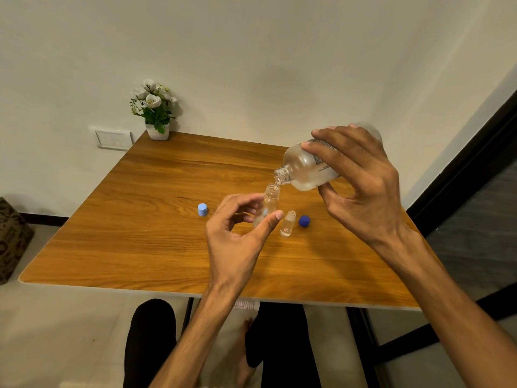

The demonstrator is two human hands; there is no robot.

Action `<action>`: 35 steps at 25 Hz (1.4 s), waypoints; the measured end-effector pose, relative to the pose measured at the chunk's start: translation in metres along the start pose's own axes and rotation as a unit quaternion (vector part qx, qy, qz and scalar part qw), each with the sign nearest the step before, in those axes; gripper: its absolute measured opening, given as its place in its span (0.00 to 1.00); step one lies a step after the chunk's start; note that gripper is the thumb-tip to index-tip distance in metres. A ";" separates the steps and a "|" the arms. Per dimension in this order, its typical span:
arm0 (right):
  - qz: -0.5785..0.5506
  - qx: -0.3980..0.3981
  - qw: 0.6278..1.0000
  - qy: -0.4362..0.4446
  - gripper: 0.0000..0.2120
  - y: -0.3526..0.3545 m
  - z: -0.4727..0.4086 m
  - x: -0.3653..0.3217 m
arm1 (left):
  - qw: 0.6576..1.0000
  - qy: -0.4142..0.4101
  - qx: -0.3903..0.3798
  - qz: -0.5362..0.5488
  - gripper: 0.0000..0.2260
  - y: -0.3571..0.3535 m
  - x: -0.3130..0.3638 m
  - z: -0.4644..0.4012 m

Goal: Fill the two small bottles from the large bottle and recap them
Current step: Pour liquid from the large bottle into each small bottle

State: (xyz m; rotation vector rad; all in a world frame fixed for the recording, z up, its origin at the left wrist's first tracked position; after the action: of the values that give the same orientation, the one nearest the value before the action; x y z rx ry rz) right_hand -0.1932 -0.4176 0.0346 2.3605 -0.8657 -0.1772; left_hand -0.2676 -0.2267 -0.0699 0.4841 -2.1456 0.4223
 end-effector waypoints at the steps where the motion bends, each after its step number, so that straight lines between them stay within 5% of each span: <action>1: 0.000 0.000 1.000 0.000 0.25 0.000 0.000 0.000 | 1.000 0.000 -0.001 0.001 0.16 0.000 0.000 0.000; 35: 0.015 0.003 0.999 0.030 0.24 0.002 -0.010 0.001 | 1.000 0.009 0.007 0.003 0.16 0.002 -0.001 0.001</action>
State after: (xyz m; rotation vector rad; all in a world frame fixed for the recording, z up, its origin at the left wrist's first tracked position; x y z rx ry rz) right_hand -0.1902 -0.4143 0.0434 2.3439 -0.8729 -0.0909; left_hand -0.2690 -0.2254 -0.0715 0.4806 -2.1277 0.4445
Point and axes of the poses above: each hand's wrist, its own z-axis away from the middle knuckle, its own y-axis out of the back of the hand, x = y × z, the point moved 2 cm from there along -z, towards the middle knuckle, and after that the axes turned 5 degrees about -y, right-handed, at the moved point
